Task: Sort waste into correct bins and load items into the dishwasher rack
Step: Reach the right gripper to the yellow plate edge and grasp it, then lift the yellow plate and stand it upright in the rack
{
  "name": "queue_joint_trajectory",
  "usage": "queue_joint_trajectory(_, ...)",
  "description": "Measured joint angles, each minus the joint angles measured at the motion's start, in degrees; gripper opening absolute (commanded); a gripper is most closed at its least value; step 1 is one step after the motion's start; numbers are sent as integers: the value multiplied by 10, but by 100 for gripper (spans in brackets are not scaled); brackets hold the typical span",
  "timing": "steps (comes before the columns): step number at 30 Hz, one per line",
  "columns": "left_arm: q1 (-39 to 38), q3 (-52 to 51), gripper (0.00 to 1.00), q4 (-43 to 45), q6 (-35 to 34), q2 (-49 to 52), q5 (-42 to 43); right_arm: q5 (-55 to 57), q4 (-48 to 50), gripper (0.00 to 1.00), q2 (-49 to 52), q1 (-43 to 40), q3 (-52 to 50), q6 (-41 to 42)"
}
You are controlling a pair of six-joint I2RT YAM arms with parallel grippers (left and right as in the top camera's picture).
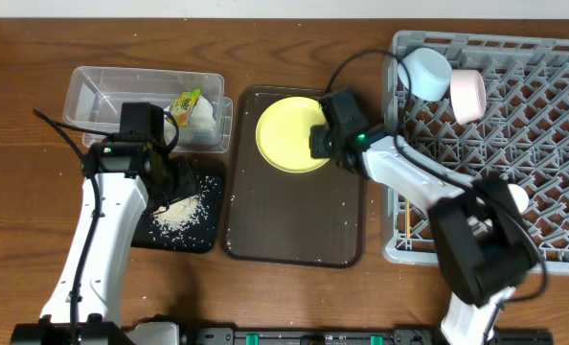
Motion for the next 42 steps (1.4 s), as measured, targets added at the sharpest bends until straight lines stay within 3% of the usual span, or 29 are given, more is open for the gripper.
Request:
queue_joint_trajectory(7, 0, 0, 63, 0, 0, 0, 0, 60, -17, 43, -52, -14, 0, -11)
queue_joint_trajectory(17, 0, 0, 63, 0, 0, 0, 0, 61, -42, 41, 32, -23, 0, -13)
queue_joint_trajectory(21, 0, 0, 63, 0, 0, 0, 0, 54, -40, 32, 46, -23, 1, -11)
queue_joint_trajectory(27, 0, 0, 63, 0, 0, 0, 0, 47, -43, 1, 45, -23, 2, -5)
queue_joint_trajectory(35, 0, 0, 63, 0, 0, 0, 0, 33, -68, 1, 3, -43, 1, -9)
queue_joint_trajectory(42, 0, 0, 63, 0, 0, 0, 0, 42, -91, 1, -147, -72, 0, -78)
